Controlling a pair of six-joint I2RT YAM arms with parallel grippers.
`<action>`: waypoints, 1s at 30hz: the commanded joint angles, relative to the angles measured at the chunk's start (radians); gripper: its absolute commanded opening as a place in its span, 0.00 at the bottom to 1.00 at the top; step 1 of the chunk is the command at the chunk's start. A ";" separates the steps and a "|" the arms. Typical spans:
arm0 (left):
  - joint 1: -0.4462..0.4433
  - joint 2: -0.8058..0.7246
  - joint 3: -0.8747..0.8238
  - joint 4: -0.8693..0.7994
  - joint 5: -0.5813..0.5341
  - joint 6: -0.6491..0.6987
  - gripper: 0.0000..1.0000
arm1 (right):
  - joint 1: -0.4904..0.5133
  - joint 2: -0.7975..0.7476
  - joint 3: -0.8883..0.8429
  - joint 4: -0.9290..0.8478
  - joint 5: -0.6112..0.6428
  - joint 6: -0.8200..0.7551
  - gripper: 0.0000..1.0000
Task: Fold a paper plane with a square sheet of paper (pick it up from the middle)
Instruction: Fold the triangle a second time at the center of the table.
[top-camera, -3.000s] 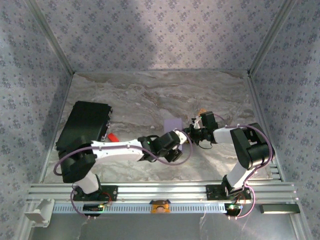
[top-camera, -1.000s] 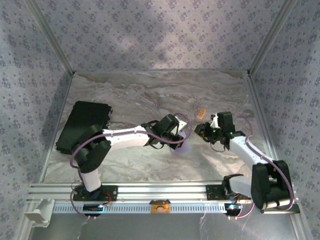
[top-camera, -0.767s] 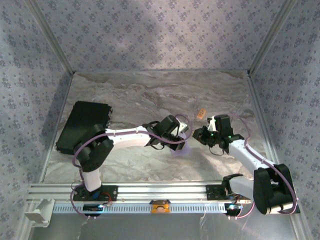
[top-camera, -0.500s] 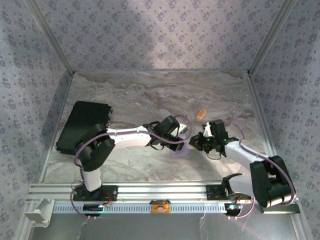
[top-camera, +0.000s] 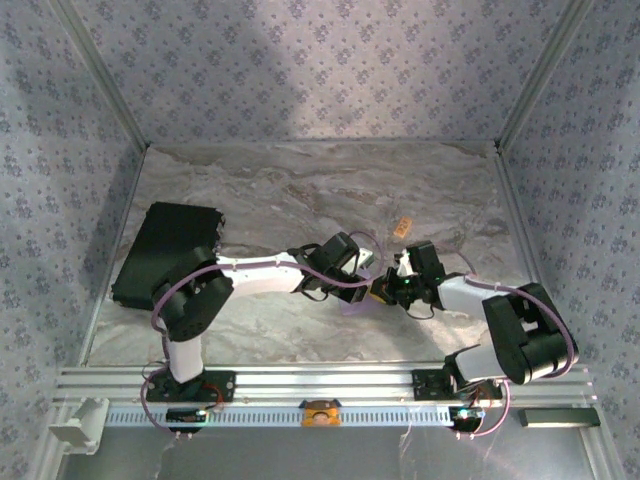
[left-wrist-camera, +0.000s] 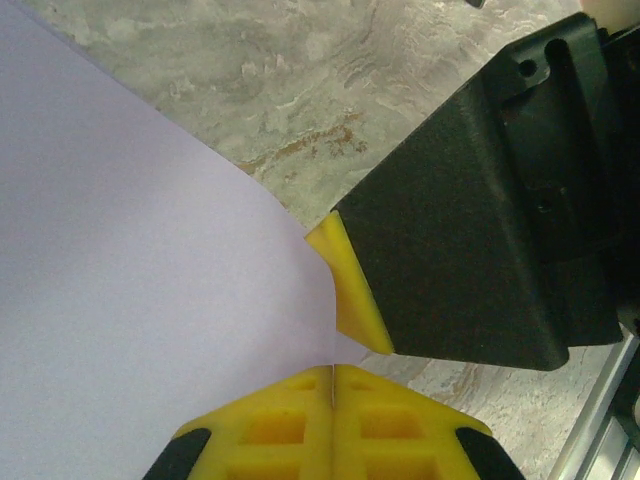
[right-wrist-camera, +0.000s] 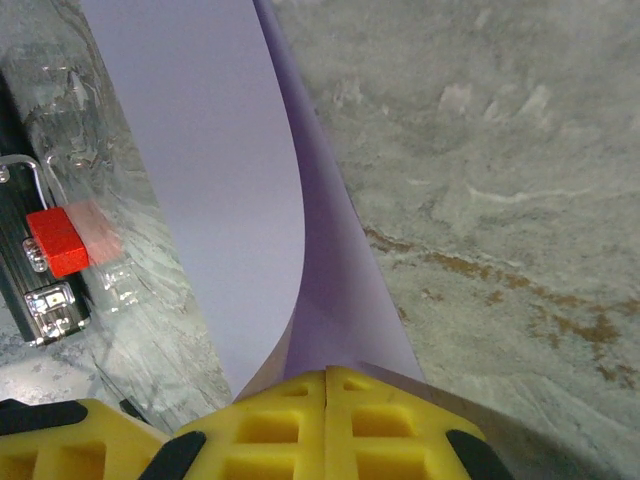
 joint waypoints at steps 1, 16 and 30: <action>0.004 0.005 0.012 -0.005 0.000 -0.011 0.00 | 0.006 0.002 -0.003 0.006 0.013 0.007 0.02; 0.061 0.012 -0.036 0.036 0.043 -0.030 0.00 | -0.011 0.041 0.016 -0.126 0.083 -0.105 0.01; 0.087 0.040 -0.041 0.002 -0.023 0.003 0.01 | -0.015 0.020 0.022 -0.141 0.081 -0.108 0.01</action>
